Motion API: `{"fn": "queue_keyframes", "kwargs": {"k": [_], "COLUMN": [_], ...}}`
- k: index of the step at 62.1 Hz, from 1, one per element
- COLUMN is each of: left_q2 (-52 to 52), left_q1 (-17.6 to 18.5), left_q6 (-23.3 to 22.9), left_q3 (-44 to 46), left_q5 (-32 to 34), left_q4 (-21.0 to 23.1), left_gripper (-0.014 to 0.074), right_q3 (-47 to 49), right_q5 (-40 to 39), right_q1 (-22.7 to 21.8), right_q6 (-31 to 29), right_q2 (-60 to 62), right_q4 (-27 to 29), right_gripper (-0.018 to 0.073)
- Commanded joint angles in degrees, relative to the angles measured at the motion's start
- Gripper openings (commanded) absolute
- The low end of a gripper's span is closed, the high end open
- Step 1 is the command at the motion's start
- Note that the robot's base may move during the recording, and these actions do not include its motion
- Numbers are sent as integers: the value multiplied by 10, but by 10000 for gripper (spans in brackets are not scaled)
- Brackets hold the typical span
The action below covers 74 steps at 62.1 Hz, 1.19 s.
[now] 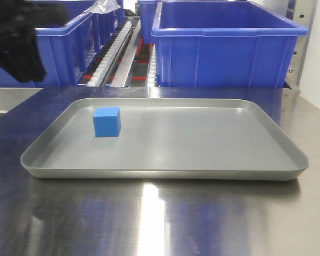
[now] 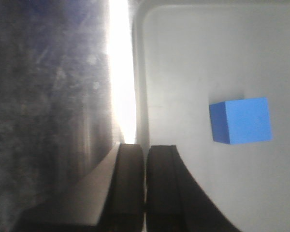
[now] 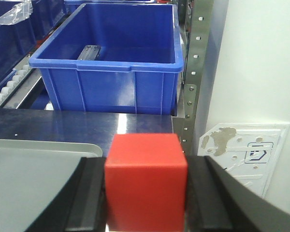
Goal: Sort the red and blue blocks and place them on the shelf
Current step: 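Lower the open left gripper over the blue cube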
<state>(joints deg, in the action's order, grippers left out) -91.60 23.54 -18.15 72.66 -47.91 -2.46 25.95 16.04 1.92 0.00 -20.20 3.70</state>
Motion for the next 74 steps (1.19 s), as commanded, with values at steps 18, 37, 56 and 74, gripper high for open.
{"fn": "queue_keyframes", "kwargs": {"k": [18, 37, 56, 74], "left_q2": [-79, -125, -125, -138], "left_q1": [69, 98, 112, 113], "left_q6": [-107, -156, -205, -236], "left_q3": [142, 187, 187, 187], "left_q5": [-27, -69, -67, -68], "left_q4": [-7, -13, -79, -85], "left_gripper": [617, 620, 620, 620], "right_q3": [16, 16, 16, 16], "right_q5": [-48, -48, -48, -48], "right_q1": [-3, -3, -3, -3], "right_q6": [-9, -9, -9, -9], "right_q2": [-2, -2, -2, -2], "right_q4": [2, 2, 2, 2], "right_gripper": [89, 89, 89, 89]}}
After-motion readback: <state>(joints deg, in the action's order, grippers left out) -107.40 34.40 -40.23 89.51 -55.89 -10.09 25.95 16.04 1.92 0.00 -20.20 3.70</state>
